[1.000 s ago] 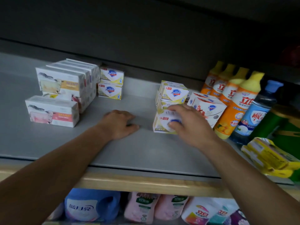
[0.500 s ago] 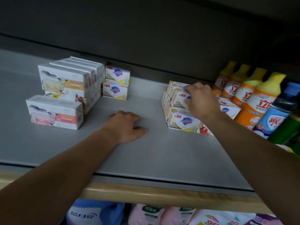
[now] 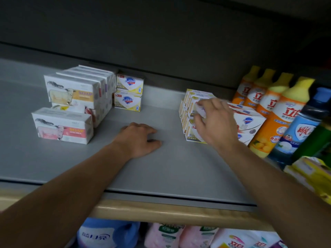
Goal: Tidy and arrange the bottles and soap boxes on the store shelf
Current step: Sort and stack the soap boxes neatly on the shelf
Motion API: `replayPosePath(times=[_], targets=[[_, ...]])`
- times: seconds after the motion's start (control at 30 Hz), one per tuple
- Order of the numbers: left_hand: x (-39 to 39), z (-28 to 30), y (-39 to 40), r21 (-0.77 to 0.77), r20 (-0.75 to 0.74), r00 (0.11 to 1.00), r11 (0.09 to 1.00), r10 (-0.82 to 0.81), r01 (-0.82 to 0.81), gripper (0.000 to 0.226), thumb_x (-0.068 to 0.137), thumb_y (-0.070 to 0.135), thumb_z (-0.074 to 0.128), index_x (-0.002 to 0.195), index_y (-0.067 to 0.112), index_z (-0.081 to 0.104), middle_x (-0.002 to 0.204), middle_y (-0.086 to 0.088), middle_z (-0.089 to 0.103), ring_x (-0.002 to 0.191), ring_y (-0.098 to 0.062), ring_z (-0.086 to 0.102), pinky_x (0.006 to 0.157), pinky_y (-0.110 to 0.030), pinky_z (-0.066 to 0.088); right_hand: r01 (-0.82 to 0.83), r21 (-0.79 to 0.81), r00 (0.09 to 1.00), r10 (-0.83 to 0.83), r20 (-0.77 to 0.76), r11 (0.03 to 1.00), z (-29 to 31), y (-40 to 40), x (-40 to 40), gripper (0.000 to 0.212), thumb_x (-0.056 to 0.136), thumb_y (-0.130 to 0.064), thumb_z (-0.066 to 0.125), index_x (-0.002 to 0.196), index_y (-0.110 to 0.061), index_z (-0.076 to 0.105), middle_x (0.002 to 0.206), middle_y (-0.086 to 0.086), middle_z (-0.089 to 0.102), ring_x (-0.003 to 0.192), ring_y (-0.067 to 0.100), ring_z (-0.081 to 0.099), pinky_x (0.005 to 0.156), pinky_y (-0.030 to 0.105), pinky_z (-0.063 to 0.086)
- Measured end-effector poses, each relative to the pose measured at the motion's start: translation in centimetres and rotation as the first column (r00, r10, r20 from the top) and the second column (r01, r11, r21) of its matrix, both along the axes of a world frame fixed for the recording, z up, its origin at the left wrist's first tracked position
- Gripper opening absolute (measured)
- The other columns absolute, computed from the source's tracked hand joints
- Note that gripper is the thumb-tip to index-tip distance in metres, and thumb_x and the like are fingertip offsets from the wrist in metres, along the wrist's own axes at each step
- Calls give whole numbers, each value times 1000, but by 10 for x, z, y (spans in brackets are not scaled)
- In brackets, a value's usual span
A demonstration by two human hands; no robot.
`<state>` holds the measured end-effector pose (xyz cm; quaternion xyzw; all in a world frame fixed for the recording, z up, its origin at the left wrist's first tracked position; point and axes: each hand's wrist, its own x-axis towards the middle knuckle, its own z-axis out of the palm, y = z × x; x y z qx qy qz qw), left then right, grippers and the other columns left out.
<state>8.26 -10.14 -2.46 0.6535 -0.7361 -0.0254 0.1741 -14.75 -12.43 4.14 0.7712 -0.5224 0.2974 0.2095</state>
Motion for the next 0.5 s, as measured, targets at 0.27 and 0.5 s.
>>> replayPosePath(times=[0.27, 0.5], targets=[[0, 4, 7, -27, -99, 995, 1000, -14, 12, 60, 81, 62, 55, 129, 27, 60, 137, 1, 57, 129, -21, 48, 110, -32, 35, 55, 138, 998, -57, 16, 989, -51, 8, 0, 45, 87, -34, 55, 126, -12, 57, 124, 8, 56, 111, 31, 46, 101, 39, 35], [5, 23, -11, -168, -91, 995, 984, 44, -59, 47, 84, 40, 68, 123, 15, 63, 129, -8, 60, 121, -25, 55, 100, -26, 37, 31, 119, 997, -40, 72, 992, -56, 7, -1, 46, 84, -36, 59, 122, -9, 60, 120, 9, 57, 109, 30, 47, 98, 42, 38]])
